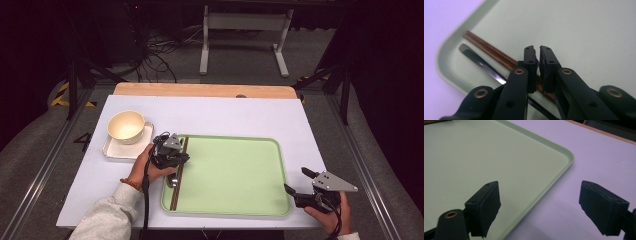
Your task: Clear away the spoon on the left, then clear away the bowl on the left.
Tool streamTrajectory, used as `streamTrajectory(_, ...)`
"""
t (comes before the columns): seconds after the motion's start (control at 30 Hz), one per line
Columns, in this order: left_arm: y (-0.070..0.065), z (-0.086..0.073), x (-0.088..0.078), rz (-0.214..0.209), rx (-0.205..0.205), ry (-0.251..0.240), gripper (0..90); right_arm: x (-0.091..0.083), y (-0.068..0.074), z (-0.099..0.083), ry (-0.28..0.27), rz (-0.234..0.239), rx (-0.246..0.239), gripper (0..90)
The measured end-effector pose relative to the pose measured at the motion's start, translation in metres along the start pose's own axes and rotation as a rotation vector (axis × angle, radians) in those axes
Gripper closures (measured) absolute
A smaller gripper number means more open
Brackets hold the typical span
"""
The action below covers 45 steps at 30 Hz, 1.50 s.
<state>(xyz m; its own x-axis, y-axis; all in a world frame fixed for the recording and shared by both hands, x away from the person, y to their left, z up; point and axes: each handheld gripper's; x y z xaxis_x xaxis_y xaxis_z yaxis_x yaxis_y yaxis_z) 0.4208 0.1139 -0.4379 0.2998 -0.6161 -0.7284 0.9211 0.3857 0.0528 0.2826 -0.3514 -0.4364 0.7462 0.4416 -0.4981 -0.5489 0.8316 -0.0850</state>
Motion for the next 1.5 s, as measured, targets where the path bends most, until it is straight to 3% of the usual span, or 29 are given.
streamTrajectory(0.2, 0.002, 0.001, -0.022, 0.055, 0.015, -0.051, 83.8, -0.004, 0.002, 0.001, -0.019, 0.015, 0.009, 17.4)
streamTrajectory(0.3, 0.006, -0.002, -0.033, 0.07, 0.001, -0.078, 82.2, -0.004, 0.002, 0.0, -0.012, 0.014, 0.007, 17.4)
streamTrajectory(0.43, 0.014, -0.008, -0.051, 0.121, -0.011, -0.108, 82.5, -0.006, 0.0, 0.0, -0.022, 0.003, 0.012, 17.4)
streamTrajectory(0.53, 0.019, -0.012, -0.063, 0.13, -0.027, -0.125, 82.6, -0.006, 0.001, -0.001, -0.015, 0.001, 0.009, 17.4)
streamTrajectory(0.73, 0.03, -0.026, -0.086, 0.211, -0.04, -0.109, 79.9, -0.007, 0.003, -0.002, -0.01, 0.006, 0.001, 17.3)
streamTrajectory(1.0, 0.042, -0.046, -0.109, 0.262, -0.087, -0.121, 77.6, -0.007, 0.004, -0.002, -0.006, 0.008, -0.011, 17.4)
streamTrajectory(1.33, 0.052, -0.059, -0.117, 0.331, -0.1, -0.069, 68.7, -0.007, 0.005, -0.003, -0.003, 0.009, -0.014, 17.3)
streamTrajectory(1.5, 0.056, -0.067, -0.12, 0.343, -0.14, -0.063, 60.6, -0.007, 0.005, -0.003, 0.0, 0.011, -0.017, 17.4)
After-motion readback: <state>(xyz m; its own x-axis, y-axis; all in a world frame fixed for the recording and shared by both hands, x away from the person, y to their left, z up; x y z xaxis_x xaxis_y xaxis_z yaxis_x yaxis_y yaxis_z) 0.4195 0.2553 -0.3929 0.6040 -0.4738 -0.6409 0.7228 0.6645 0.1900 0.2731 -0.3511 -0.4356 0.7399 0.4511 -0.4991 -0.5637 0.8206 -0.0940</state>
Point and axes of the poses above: each handheld gripper's, and its own axes: x roughly forward along the jaws, z roughly out of its top, y roughly to its left, and after that the axes turned 4 degrees about x, right-handed
